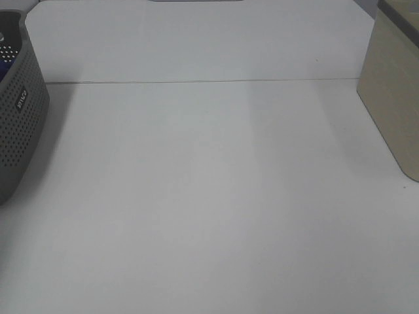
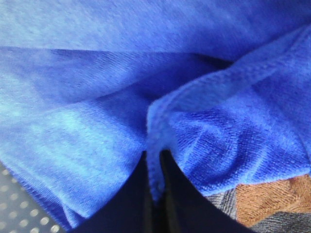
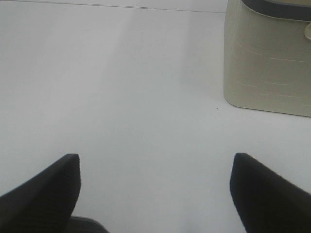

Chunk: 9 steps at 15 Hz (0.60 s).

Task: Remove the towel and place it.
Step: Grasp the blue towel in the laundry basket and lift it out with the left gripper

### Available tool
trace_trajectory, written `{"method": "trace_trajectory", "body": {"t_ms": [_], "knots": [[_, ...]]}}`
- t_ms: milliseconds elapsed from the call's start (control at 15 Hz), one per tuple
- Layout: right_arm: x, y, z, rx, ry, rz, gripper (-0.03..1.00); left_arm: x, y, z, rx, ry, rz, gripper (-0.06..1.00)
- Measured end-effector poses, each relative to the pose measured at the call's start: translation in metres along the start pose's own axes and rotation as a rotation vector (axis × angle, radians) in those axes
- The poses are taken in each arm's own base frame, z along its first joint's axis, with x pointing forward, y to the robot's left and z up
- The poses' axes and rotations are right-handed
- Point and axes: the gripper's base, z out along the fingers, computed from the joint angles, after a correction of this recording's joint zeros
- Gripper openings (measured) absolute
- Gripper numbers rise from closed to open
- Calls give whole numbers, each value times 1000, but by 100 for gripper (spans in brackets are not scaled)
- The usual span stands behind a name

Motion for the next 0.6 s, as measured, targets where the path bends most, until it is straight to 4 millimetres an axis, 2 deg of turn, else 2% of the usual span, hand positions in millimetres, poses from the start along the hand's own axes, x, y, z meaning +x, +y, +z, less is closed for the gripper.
{"method": "trace_trajectory", "body": {"t_ms": [67,133,400,467,533,600], "knots": [[0,0,0,0,0,0,81,2,6,-22,-49,-13,-8,0],[0,0,0,0,0,0,81,3,8,-30,-66,-19,-13,0],[0,0,0,0,0,0,81,10,25,-131,-311,-164,-75,0],[0,0,0,0,0,0,81,11,25,-157,-370,-213,-92,0],[0,0,0,0,0,0,81,11,24,-171,-396,-239,-99,0],[0,0,0,0,0,0,81,12,21,-196,-442,-278,-107,0]]}}
